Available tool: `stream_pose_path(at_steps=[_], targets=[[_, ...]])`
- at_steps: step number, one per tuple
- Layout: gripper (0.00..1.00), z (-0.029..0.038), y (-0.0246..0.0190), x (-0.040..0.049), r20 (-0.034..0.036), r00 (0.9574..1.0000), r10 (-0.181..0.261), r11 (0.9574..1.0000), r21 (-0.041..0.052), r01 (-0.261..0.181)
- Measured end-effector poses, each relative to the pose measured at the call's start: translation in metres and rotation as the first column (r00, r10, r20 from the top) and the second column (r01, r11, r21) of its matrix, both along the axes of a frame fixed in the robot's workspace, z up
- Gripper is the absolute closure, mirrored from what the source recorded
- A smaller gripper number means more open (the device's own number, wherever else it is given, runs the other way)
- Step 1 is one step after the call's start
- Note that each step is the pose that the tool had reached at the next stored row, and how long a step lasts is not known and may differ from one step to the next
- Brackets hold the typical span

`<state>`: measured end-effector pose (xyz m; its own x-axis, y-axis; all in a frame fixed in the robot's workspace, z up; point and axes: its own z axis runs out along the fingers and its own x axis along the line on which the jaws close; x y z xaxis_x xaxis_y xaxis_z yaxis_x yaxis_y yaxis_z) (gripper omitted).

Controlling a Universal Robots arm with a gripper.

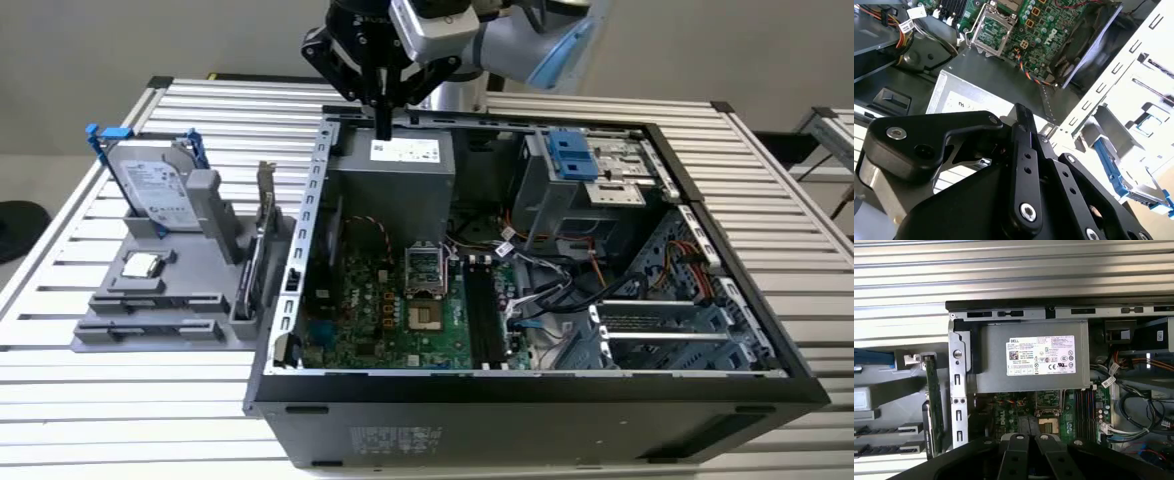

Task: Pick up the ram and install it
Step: 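Reach for the ram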

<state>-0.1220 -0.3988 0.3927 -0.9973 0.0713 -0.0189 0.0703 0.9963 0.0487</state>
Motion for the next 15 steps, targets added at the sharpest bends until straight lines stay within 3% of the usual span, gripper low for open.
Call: stream_pose_path(at_steps=[6, 15], targets=[[1.00, 0.0000, 0.0000, -0.0047, 0.0000, 1.0000, 0.000, 1.0000, 0.0000, 0.000], [1.00, 0.0000, 0.0000, -0.0198, 0.0001, 1.0000, 0.000, 1.0000, 0.0001, 0.000]])
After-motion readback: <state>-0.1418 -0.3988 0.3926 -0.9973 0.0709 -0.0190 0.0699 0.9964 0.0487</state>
